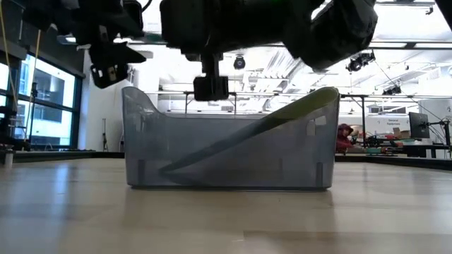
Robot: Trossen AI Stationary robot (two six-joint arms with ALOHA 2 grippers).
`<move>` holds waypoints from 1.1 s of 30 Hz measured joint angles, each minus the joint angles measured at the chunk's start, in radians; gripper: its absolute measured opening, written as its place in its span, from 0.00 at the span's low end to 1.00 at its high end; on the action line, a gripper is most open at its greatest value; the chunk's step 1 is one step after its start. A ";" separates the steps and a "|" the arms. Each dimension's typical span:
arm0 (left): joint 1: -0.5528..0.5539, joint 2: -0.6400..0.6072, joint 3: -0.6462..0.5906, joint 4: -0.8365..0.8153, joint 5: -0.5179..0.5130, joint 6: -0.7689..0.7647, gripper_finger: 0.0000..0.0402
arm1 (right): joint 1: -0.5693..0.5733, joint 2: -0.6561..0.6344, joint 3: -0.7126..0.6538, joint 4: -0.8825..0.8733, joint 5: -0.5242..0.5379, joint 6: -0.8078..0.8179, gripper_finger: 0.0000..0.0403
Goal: Sort silverware by color (type)
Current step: Put the white-blue table knife into the white bin
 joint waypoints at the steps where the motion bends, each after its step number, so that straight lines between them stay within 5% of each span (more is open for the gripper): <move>1: 0.000 0.000 0.000 0.012 -0.012 0.028 0.39 | 0.000 -0.008 0.000 0.000 0.013 0.012 0.02; 9: 0.000 -0.010 -0.001 0.034 -0.151 0.254 0.43 | -0.052 -0.151 -0.002 -0.062 0.210 0.151 0.01; 15: -0.007 -0.014 -0.001 0.029 -0.218 0.357 0.43 | -0.072 -0.266 -0.007 -0.087 0.199 0.239 0.01; 18: -0.018 -0.014 -0.001 0.031 -0.240 0.397 0.43 | -0.112 -0.316 -0.007 -0.237 0.189 0.334 0.01; 21: -0.021 -0.014 -0.001 0.031 -0.242 0.416 0.43 | -0.157 -0.373 -0.007 -0.588 0.068 0.606 0.01; 24: -0.021 -0.014 -0.001 0.028 -0.242 0.430 0.43 | -0.217 -0.428 -0.007 -0.911 -0.179 0.953 0.01; 27: -0.020 -0.014 -0.001 0.027 -0.242 0.433 0.43 | -0.290 -0.470 -0.008 -1.038 -0.341 1.203 0.01; 33: -0.020 -0.014 -0.001 0.027 -0.247 0.450 0.43 | -0.356 -0.565 -0.008 -1.258 -0.487 1.683 0.01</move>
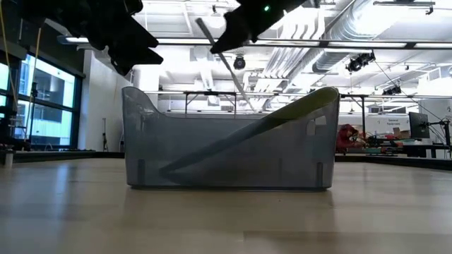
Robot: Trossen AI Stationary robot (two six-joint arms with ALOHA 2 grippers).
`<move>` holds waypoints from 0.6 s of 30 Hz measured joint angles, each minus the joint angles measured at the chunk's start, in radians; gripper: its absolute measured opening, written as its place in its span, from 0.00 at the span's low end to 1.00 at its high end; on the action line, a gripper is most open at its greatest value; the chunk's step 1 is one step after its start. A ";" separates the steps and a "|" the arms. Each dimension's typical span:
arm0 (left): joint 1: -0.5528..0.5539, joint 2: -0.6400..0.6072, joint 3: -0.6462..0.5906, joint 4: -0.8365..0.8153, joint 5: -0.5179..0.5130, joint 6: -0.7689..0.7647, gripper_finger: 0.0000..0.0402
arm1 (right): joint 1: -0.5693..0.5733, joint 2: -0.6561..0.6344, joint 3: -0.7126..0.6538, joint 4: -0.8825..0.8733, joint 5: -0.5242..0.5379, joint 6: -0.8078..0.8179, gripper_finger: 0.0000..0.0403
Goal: Sort silverware by color (type)
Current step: Put the white-blue table knife into the white bin
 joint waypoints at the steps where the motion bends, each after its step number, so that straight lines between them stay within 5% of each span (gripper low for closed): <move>1: 0.000 0.000 0.000 0.000 -0.004 0.001 0.43 | -0.007 -0.016 0.000 -0.047 -0.025 0.093 0.01; 7: 0.000 0.000 0.000 0.002 -0.021 0.009 0.43 | -0.033 -0.053 0.000 -0.281 -0.157 0.438 0.01; 18: -0.001 0.002 -0.068 0.050 -0.046 0.007 0.43 | -0.070 0.062 0.000 -0.388 -0.277 0.513 0.02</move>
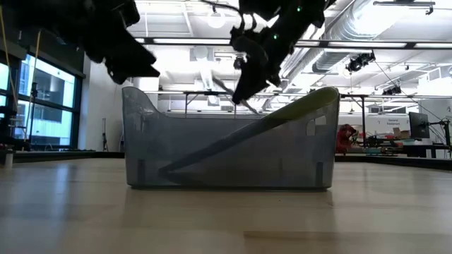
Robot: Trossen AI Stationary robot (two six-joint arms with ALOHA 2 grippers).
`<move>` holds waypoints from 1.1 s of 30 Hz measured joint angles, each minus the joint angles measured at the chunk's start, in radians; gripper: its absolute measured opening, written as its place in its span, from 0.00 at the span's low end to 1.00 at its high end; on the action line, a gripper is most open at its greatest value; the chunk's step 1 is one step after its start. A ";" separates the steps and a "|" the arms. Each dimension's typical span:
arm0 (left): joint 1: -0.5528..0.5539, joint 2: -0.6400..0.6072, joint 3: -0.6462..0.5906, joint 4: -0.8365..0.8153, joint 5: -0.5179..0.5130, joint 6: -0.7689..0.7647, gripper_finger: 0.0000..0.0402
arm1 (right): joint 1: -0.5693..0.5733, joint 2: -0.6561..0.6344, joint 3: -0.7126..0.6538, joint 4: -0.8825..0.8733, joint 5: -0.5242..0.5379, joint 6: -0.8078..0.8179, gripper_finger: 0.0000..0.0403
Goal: Sort silverware by color (type)
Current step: Put the white-blue table knife into the white bin, then adjust the white bin
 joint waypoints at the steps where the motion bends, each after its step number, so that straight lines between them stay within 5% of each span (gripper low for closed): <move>1: -0.003 0.000 -0.008 -0.001 0.006 0.000 0.43 | -0.005 0.006 0.000 -0.007 -0.006 0.006 0.02; 12: -0.069 0.061 -0.113 -0.037 -0.082 -0.036 0.43 | -0.052 0.089 0.000 0.006 -0.084 0.020 0.04; 23: -0.072 0.254 -0.135 0.213 -0.102 0.014 0.37 | -0.030 0.018 0.000 -0.024 -0.068 -0.049 0.26; 31: -0.076 0.377 -0.136 0.334 -0.070 0.019 0.24 | 0.106 -0.126 -0.059 -0.242 0.093 -0.010 0.03; 33: -0.076 0.403 -0.135 0.367 -0.067 0.029 0.21 | 0.124 -0.171 -0.103 -0.304 0.114 0.068 0.03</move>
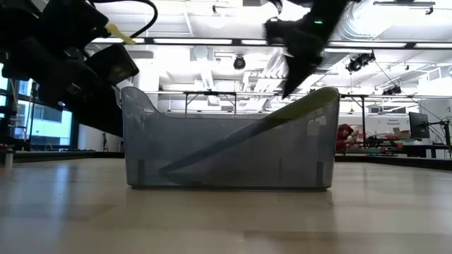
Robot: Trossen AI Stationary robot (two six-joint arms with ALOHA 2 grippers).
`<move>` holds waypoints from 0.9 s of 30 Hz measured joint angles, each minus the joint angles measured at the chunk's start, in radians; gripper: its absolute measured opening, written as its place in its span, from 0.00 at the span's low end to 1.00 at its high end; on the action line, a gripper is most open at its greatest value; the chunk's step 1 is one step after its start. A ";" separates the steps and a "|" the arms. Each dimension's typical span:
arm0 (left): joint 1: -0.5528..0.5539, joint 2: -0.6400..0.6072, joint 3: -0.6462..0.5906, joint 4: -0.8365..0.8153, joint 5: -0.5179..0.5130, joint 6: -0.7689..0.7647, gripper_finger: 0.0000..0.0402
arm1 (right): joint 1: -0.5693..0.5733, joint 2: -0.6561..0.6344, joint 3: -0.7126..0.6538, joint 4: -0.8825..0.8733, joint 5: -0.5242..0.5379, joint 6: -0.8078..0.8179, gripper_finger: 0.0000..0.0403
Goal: Sort silverware by color (type)
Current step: Adjust the white bin
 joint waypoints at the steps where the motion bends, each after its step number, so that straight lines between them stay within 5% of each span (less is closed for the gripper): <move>1: 0.000 0.013 0.004 0.009 0.008 0.005 0.20 | 0.003 -0.021 -0.025 -0.046 0.003 0.046 0.04; 7: 0.000 0.062 0.038 0.040 0.026 0.042 0.13 | -0.028 -0.108 -0.197 -0.108 0.065 0.173 0.01; 14: 0.001 0.096 0.082 0.039 0.026 0.059 0.09 | -0.133 -0.109 -0.353 0.173 0.017 0.070 0.00; 27: 0.029 0.095 0.088 0.066 0.017 0.117 0.06 | -0.165 -0.110 -0.396 0.446 -0.048 -0.090 0.00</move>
